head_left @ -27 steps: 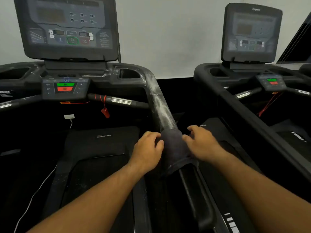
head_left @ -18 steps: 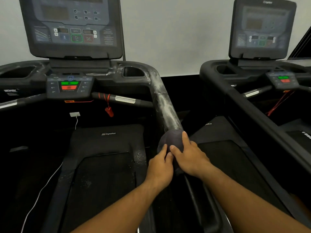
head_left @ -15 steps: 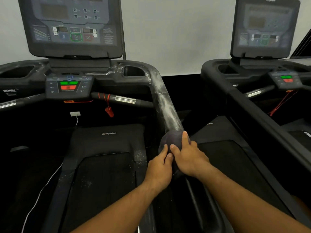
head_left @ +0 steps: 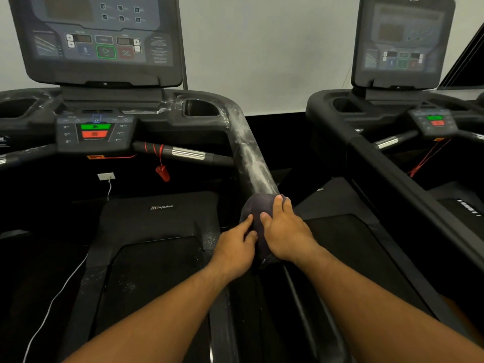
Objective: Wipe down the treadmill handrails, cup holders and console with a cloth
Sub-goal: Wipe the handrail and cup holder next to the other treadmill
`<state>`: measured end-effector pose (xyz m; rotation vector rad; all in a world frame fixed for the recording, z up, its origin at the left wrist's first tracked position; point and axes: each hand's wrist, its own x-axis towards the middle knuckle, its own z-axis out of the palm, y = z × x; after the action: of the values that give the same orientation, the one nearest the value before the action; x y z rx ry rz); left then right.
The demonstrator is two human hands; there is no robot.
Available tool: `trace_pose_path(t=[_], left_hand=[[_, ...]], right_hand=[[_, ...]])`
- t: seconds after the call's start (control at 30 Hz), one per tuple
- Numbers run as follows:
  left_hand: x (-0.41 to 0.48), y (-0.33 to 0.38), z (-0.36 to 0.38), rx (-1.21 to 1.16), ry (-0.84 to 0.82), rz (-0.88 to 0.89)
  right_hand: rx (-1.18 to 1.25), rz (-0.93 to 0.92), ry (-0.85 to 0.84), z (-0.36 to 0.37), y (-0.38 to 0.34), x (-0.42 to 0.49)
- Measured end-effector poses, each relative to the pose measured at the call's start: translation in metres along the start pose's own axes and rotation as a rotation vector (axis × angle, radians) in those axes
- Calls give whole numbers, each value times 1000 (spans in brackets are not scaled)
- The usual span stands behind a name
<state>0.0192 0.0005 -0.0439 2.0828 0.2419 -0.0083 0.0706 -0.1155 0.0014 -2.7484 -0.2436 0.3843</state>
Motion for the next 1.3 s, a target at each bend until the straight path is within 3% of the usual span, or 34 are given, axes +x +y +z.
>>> trace_pose_path(t=[0.13,0.23,0.4,0.6,0.87,1.0,1.1,1.23,1.3], left_hand=[[16,2,-28,275,130,48],[31,7,-49,426,123,114],[53,8,-78,583,46,229],[71,9,-83,613,-27,228],[75,18,-87,554,6,190],[74,16,-88,548,6,184],[76,15,-90,550,-24,195],[85,17,-95,552,-26,212],[87,21,-98,553,-19,211]], right_hand=[[-96,-38,18,5,-1,-21],[-143,-39,18,8,1,-31],[-225,183,87,18,-22,-15],[-274,193,151,19,-26,-9],[72,134,169,-10,-19,42],[-128,44,22,0,-22,18],[-241,-33,37,10,-12,-15],[-189,120,0,7,-10,-19],[-220,188,58,12,-18,-8]])
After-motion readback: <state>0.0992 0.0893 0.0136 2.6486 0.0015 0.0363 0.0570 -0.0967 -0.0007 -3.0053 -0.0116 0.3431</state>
